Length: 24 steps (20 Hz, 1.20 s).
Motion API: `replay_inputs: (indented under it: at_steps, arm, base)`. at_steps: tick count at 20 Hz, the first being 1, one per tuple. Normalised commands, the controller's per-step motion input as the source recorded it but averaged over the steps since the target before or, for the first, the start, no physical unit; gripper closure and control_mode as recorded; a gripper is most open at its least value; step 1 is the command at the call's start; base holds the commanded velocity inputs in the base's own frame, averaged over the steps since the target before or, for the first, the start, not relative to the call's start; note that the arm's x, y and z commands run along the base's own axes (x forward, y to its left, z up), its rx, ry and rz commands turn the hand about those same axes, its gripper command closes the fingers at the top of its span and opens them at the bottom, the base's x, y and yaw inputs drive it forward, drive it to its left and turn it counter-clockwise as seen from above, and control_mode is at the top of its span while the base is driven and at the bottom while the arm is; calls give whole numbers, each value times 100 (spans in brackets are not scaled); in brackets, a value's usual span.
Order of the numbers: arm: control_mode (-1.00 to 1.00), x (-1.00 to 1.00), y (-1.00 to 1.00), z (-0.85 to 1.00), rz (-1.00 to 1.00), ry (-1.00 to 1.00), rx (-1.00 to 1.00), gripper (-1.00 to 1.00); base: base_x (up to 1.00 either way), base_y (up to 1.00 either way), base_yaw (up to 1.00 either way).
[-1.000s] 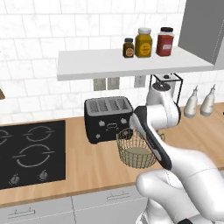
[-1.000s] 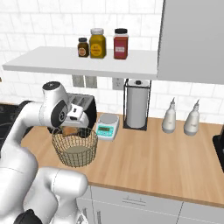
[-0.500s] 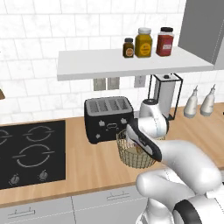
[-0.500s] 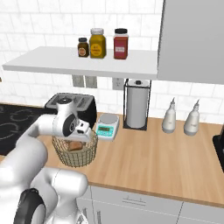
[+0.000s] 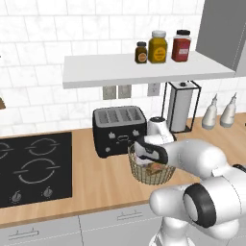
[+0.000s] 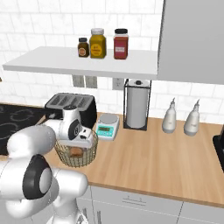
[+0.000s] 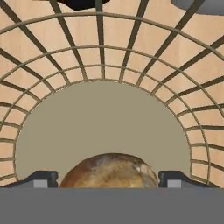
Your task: Open the cabinet, pick up the bread from the cabinet and place it in the basket. Then move the basket to the dining counter.
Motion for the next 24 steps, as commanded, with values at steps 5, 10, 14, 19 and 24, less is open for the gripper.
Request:
replay_inputs:
  at_steps: [5,10,14,19,24]
  arm:
    - [-100,21,14,-40,0,-4,-5,100]
    - [-100,5,16,3,0,-22,-9,-100]
    - [-100,-39,5,84,1,-10,2,-100]
    - [-100,-59,0,85,5,0,12,-100]
    - [-100,-56,7,77,6,0,11,-100]
  base:
    - [0,0,0]
    - [0,0,0]
    - [0,0,0]
    - [0,0,0]
    - [0,0,0]
